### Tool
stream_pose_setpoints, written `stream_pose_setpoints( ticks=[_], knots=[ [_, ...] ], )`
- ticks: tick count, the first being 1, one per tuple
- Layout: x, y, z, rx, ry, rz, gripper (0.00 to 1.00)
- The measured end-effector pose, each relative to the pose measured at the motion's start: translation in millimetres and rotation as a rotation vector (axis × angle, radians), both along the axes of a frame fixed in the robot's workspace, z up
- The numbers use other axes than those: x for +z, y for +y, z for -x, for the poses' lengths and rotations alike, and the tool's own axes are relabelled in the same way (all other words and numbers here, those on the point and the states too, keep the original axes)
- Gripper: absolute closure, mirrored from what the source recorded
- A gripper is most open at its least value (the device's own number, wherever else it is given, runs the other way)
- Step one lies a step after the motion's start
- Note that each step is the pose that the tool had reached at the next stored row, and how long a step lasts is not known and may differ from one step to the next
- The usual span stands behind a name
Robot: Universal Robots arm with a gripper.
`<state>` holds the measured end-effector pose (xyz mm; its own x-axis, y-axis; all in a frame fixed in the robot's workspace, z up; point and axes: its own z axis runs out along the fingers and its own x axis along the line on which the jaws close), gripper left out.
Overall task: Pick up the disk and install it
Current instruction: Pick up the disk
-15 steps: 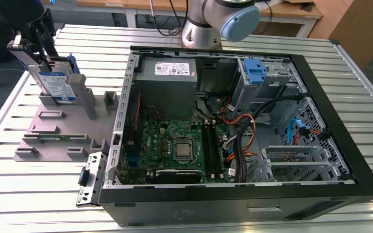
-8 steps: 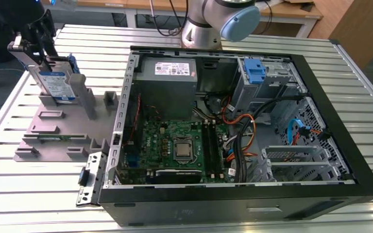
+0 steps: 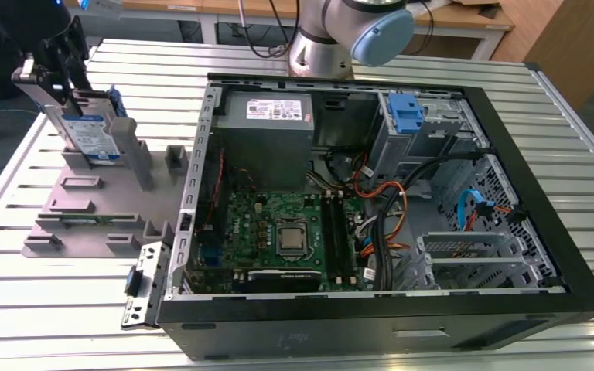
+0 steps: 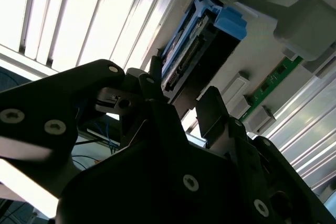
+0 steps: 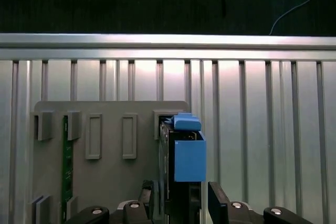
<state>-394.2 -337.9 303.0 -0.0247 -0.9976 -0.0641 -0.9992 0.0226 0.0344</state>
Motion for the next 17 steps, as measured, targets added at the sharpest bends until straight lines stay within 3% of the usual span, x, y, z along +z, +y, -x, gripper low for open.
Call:
stream_pose_setpoints(
  ticks=[14,17],
  knots=[
    [-0.4,0.0,-0.5,0.019,-0.0006,-0.0009,0.47],
    [-0.4,0.0,-0.3,0.019,-0.0013,-0.0038,0.47]
  ],
)
